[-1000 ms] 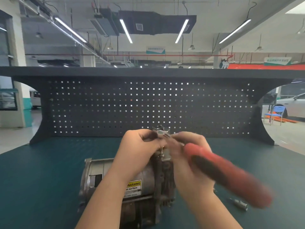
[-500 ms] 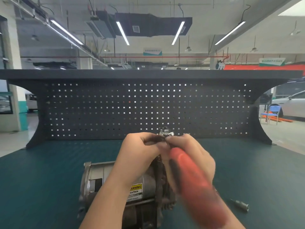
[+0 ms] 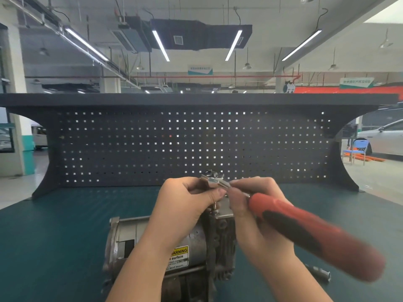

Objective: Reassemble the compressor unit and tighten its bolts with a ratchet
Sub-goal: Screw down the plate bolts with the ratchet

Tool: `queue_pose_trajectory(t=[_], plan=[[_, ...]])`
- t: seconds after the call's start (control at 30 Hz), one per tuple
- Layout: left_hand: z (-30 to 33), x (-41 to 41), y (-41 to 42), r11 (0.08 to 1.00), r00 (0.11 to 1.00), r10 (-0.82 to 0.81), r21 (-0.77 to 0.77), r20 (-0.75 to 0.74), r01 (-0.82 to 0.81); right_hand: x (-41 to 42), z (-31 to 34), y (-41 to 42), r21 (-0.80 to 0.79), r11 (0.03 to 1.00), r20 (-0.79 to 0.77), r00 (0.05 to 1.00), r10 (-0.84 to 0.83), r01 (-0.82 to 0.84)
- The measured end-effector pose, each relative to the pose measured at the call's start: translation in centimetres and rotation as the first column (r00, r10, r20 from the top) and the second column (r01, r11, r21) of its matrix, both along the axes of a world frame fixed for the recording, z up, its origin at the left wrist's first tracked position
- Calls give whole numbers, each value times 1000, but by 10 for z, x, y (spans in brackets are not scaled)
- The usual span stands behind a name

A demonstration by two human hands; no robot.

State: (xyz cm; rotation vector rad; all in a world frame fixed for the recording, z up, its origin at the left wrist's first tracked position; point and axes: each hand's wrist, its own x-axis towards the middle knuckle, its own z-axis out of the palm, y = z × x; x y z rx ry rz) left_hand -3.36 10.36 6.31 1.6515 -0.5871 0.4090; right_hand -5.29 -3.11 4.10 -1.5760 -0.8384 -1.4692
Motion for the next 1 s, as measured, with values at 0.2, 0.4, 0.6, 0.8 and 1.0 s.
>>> queue_pose_trajectory(t=[0.2,0.4,0.6,0.8,1.0], plan=[[2,-3,-3,998,996,-55,-24,-67,53,18,11,-17,765,554,-202,693,692,-329],[0,-5,-2,997,996,-73,-7,-47,73,-12,17,4,266,961,-117,987,112,-78],[-2,-4,-5,999,998,27,20,-52,-26,-15,8,14,28,997,-105,992,-73,76],[-7,-2,-15,990,991,134,44,-11,-134,-3,5,5,599,785,-113,954,277,-157],[-2,-1,-10,999,997,36,26,-72,-35,-8,2,15,221,975,-96,994,53,-30]])
